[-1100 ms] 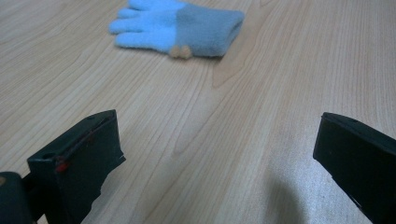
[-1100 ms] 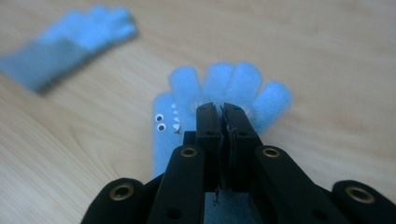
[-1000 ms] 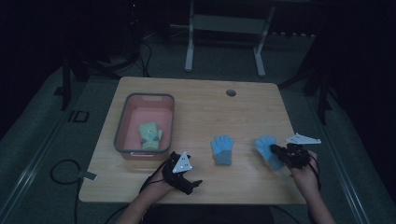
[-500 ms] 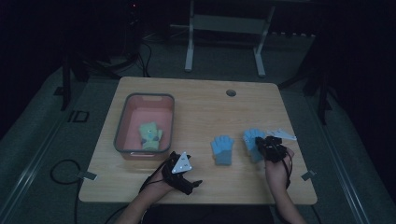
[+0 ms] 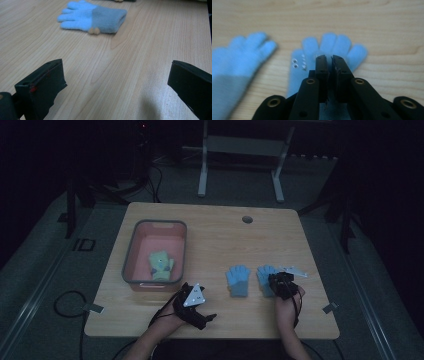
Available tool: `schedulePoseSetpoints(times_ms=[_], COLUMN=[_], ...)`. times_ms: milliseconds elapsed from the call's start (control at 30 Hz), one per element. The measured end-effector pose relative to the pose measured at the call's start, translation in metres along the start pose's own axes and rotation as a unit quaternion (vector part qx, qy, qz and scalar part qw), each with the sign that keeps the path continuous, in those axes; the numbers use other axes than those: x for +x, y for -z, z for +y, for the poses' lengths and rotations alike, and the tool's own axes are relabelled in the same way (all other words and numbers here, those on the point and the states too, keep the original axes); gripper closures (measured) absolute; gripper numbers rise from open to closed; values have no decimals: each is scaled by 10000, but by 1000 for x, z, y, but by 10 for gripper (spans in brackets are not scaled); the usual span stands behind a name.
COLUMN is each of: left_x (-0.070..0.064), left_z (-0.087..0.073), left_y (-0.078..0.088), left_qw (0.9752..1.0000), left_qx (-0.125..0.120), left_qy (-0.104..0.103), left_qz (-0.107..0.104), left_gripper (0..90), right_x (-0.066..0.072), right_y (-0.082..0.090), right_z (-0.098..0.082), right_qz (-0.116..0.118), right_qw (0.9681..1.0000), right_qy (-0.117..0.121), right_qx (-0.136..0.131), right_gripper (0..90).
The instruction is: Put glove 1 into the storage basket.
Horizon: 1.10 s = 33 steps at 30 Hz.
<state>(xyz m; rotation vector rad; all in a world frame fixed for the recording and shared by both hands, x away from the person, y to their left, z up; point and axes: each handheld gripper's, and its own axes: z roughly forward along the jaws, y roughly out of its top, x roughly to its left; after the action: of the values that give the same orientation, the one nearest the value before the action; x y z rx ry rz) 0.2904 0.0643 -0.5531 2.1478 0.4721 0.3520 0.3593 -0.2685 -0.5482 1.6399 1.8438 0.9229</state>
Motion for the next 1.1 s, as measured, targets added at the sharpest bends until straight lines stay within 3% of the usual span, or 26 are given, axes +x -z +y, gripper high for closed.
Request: schedulePoseSetpoints(times_ms=[100,267,433,533,633,700,733,867,1100], left_x=[0,0,0,-1,-1,-1,-1,-1,-2], left_z=[0,0,-1,-1,-1,-1,-1,-2,-2], left_y=[0,0,0,-1,-1,-1,-1,-2,-1], left_qw=[10000,10000,10000,10000,10000,10000,10000,10000,10000], left_qx=[-4,-25,-5,-1,11,8,-2,-35,-32], left_qy=[-3,7,13,17,28,41,47,42,43], left_qz=[-5,-21,-24,-11,-14,-9,-9,-58,-43], left_gripper=[7,7,7,7,7,7,7,7,7], right_x=[-1,-7,-20,-27,-37,-42,-46,-52,-53], right_y=[-4,6,17,22,26,28,29,32,30], right_z=[-3,8,20,24,26,26,26,25,27], right_qz=[51,171,483,707,1040,1146,1337,1593,1971], right_qw=[9999,9997,9980,9951,9895,9855,9821,9741,9543], right_qy=[47,190,410,688,987,1229,1312,1588,2227], right_qx=[74,26,-22,70,170,216,209,237,293], right_gripper=[768,669,574,549,570,585,590,627,639])
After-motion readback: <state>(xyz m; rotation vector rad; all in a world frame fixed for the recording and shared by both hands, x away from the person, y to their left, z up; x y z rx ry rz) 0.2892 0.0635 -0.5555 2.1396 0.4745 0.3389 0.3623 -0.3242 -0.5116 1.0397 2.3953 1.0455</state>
